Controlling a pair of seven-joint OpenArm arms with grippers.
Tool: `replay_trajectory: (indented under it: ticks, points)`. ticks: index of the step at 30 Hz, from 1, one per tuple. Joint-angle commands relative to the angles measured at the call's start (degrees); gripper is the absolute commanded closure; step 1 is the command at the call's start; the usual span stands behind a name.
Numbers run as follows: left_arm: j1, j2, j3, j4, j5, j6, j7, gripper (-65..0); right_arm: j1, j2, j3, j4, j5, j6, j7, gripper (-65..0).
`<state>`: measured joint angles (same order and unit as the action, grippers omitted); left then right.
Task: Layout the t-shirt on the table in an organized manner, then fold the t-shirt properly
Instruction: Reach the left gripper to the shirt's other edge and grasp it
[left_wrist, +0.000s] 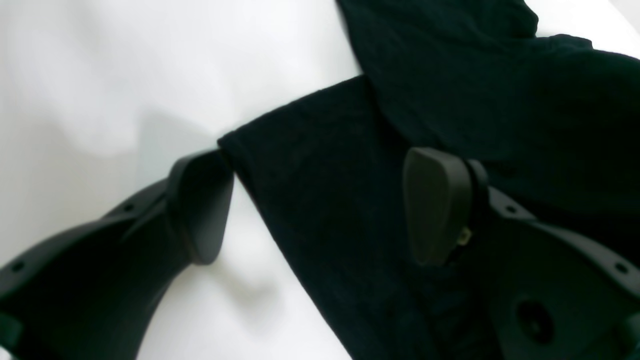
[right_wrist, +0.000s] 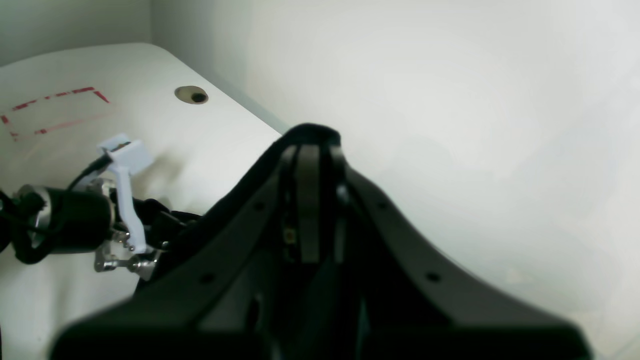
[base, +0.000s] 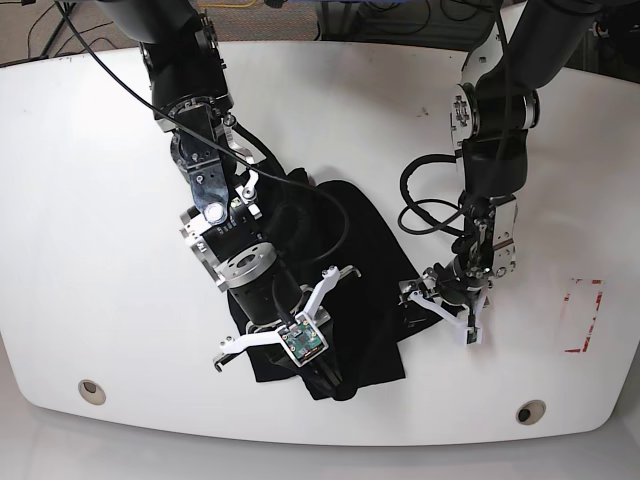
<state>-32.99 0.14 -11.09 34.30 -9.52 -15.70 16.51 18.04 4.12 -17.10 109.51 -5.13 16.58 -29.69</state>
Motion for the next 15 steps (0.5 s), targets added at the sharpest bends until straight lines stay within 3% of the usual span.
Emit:
replay_trajectory:
  ticks: [1,6,15]
  points:
    - [-0.55,0.69,0.06,0.11,0.16,0.19,1.29,-50.1,1.43,-0.12,0.27,1.12,0.33,-0.45,2.04,0.0]
    - [-0.37,1.57,0.06,0.11,0.33,0.1,1.47,-48.5,1.43,-0.3,0.27,1.12,0.33,-0.45,2.04,0.0]
    - [-0.02,1.84,0.06,-4.11,0.16,0.1,1.29,-26.0,0.64,-0.47,1.76,1.21,0.42,-0.45,2.13,0.0]
